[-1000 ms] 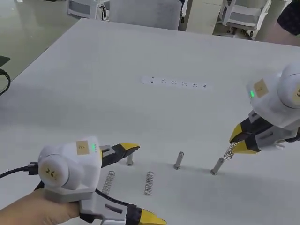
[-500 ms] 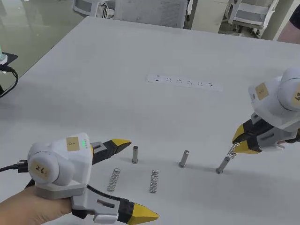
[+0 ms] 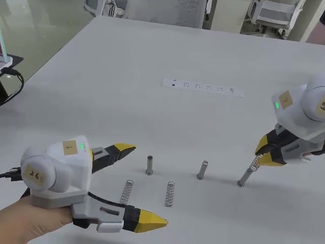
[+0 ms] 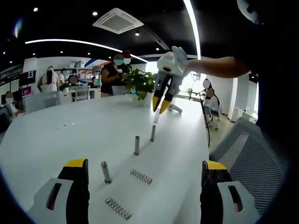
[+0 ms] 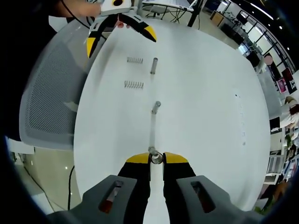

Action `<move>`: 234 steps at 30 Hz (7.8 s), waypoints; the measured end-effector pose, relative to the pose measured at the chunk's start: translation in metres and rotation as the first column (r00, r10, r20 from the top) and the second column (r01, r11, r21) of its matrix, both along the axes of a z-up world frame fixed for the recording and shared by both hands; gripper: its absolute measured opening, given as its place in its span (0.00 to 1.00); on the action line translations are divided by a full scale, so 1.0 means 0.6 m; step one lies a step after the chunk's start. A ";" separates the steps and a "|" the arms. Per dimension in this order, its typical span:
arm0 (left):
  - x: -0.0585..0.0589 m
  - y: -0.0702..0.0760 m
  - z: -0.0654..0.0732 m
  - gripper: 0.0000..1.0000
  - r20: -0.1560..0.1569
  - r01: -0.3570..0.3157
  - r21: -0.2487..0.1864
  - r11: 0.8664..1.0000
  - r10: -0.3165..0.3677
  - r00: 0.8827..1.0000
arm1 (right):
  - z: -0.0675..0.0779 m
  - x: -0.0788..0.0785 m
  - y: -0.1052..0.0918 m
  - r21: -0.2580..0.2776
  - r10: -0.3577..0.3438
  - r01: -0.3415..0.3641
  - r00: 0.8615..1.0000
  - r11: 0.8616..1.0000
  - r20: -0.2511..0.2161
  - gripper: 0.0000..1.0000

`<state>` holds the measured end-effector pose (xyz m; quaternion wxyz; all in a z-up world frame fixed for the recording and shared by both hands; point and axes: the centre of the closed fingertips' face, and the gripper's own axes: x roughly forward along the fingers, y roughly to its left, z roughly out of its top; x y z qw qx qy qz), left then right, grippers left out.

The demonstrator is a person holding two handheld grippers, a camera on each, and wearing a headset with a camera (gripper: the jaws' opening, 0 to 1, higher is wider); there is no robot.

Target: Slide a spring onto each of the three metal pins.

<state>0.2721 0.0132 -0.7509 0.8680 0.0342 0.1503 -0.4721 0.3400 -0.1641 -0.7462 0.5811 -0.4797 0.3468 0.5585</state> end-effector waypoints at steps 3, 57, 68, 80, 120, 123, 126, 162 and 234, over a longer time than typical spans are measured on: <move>-0.001 0.000 -0.002 0.98 -0.005 0.000 0.001 1.000 0.000 1.000 | -0.001 0.000 0.002 0.003 0.001 -0.001 1.000 1.000 0.000 0.06; 0.005 0.018 0.011 0.98 -0.001 -0.024 -0.001 1.000 0.024 1.000 | -0.089 0.005 -0.007 -0.011 -0.022 0.022 0.999 1.000 -0.049 0.07; 0.004 0.019 0.011 0.98 -0.005 -0.025 -0.003 1.000 0.025 1.000 | -0.108 0.001 -0.012 -0.025 -0.029 0.027 0.998 0.999 -0.064 0.07; 0.007 0.021 0.009 0.97 -0.004 -0.027 -0.004 1.000 0.027 1.000 | -0.108 0.007 -0.014 -0.013 -0.019 0.018 0.998 1.000 -0.060 0.08; 0.010 0.018 0.012 0.98 -0.007 -0.034 -0.007 0.999 0.034 0.999 | -0.034 0.009 0.018 0.369 -0.218 0.219 0.975 0.903 -0.044 0.39; 0.011 0.018 0.012 0.98 -0.006 -0.034 -0.006 0.999 0.034 0.999 | -0.026 0.008 0.020 0.398 -0.234 0.232 0.971 0.888 -0.044 0.41; 0.011 0.018 0.012 0.98 -0.006 -0.033 -0.006 0.999 0.033 0.999 | -0.020 0.004 0.025 0.423 -0.249 0.247 0.967 0.872 -0.053 0.42; 0.013 0.026 0.024 0.98 0.006 -0.041 -0.009 0.999 0.042 0.999 | 0.049 -0.027 0.034 0.621 -0.402 0.386 0.907 0.682 -0.122 0.47; -0.003 0.041 0.014 0.96 -0.014 -0.063 -0.008 0.998 0.063 0.998 | -0.076 -0.112 0.182 0.398 -0.453 0.593 0.799 0.700 -0.395 0.31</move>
